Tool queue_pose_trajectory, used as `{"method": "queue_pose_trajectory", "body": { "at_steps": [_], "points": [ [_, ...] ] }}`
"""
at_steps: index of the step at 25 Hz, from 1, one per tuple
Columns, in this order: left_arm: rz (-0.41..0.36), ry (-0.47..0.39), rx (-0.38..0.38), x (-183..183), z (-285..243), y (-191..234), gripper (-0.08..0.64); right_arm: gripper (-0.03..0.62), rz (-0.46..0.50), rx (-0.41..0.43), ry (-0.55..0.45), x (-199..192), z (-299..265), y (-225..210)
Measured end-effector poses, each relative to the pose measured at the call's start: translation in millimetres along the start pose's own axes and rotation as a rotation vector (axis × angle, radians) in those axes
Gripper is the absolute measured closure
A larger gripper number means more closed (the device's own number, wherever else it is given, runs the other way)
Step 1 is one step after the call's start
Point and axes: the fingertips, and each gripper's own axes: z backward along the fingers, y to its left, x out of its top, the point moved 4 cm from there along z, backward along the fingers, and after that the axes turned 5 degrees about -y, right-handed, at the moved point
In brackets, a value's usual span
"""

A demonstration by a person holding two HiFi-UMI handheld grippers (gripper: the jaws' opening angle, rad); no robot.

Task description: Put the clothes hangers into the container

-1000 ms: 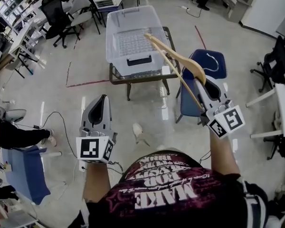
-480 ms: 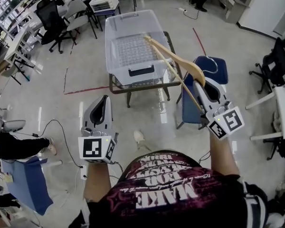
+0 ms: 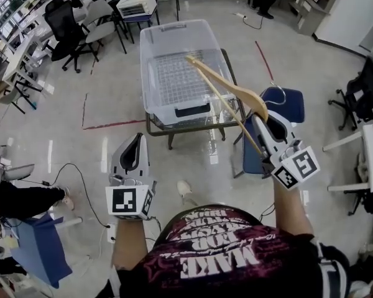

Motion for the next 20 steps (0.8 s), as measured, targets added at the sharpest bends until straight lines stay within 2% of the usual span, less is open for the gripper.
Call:
{"method": "queue_pose_trajectory", "body": {
  "at_steps": [11, 20],
  "points": [
    [-0.019, -0.035, -0.050, 11.2, -44.7, 45.4, 0.554, 0.530, -0.009, -0.011, -0.010, 8.7, -56.6, -4.7],
    [-0.016, -0.065, -0.098, 9.4, -77.4, 98.8, 0.554, 0.529, 0.003, -0.055, -0.034, 10.4, -108.0, 4.3]
  ]
}}
